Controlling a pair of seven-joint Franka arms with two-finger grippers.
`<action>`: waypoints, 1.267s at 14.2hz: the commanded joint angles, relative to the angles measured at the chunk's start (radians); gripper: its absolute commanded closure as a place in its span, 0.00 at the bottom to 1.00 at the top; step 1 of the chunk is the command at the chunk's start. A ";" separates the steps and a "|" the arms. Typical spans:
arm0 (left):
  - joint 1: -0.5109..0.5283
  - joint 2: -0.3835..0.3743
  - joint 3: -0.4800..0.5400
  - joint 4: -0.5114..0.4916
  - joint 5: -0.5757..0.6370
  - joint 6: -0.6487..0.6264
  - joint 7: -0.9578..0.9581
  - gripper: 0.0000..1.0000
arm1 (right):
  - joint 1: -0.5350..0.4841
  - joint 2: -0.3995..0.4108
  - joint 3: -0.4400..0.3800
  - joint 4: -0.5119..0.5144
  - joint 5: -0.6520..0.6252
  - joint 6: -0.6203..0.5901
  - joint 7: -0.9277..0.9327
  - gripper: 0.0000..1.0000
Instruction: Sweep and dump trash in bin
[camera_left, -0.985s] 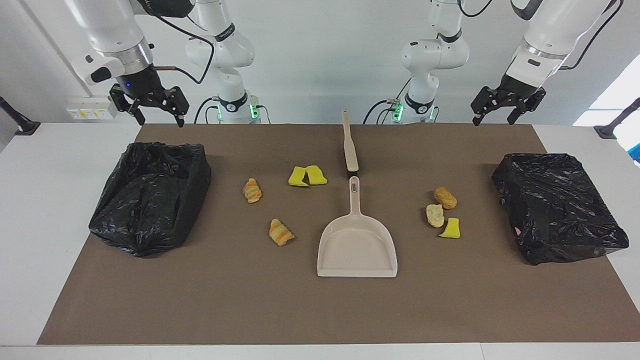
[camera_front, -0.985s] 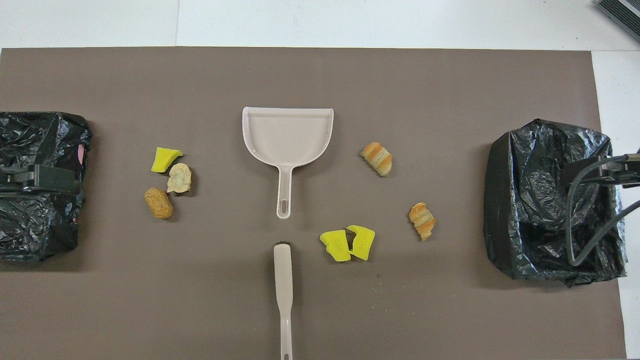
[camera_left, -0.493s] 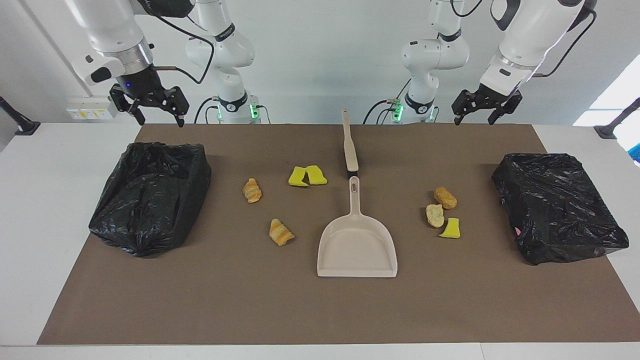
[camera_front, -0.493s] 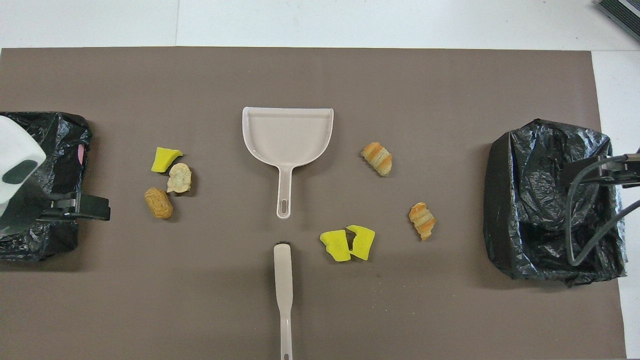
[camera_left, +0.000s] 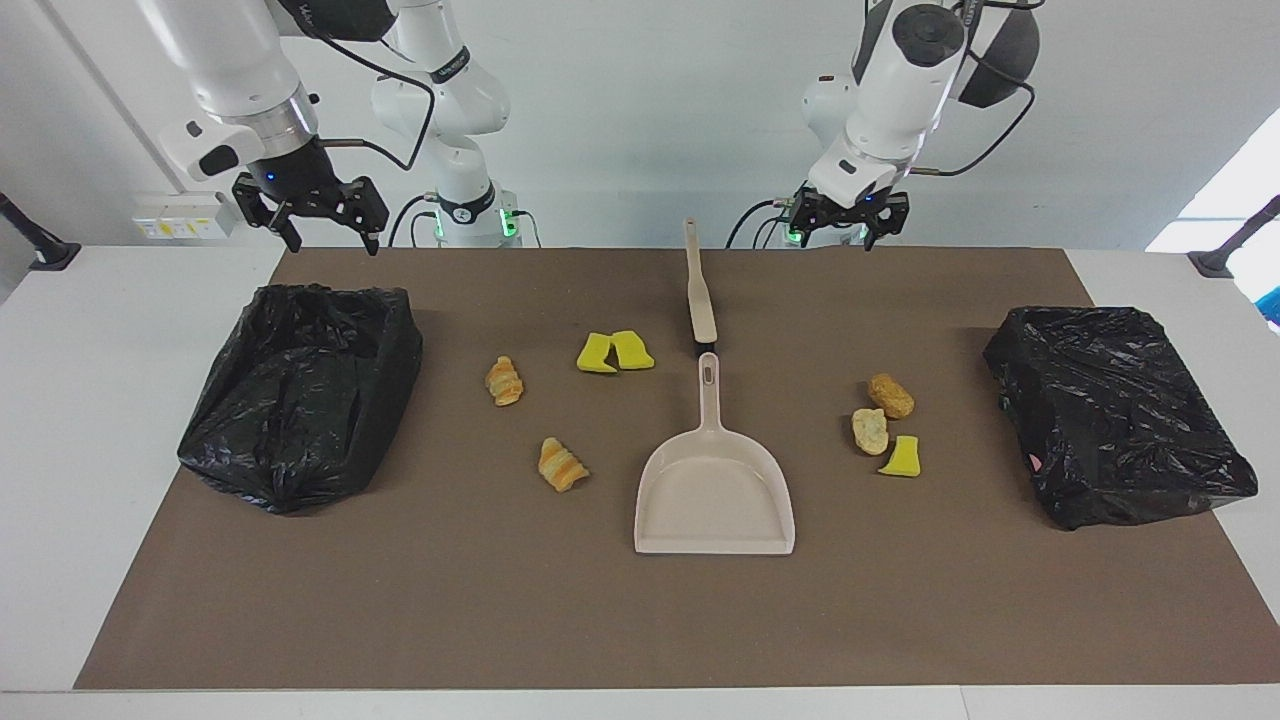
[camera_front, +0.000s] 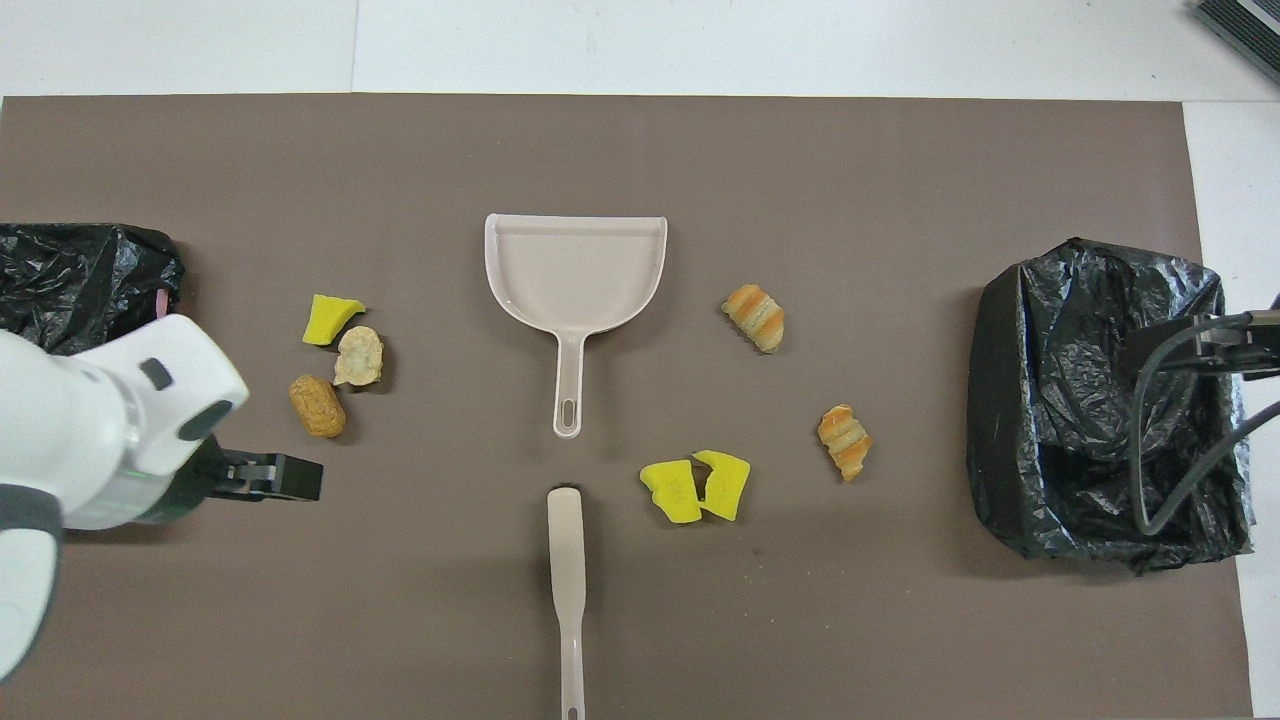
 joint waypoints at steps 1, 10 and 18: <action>-0.106 -0.048 0.020 -0.096 -0.004 0.110 -0.143 0.00 | 0.042 0.040 0.006 0.013 0.028 -0.016 0.013 0.00; -0.469 0.004 0.019 -0.409 -0.004 0.434 -0.426 0.00 | 0.163 0.229 0.032 0.022 0.048 0.171 0.063 0.00; -0.614 0.025 0.019 -0.476 -0.004 0.560 -0.546 0.00 | 0.199 0.235 0.032 -0.067 0.037 0.276 0.163 0.00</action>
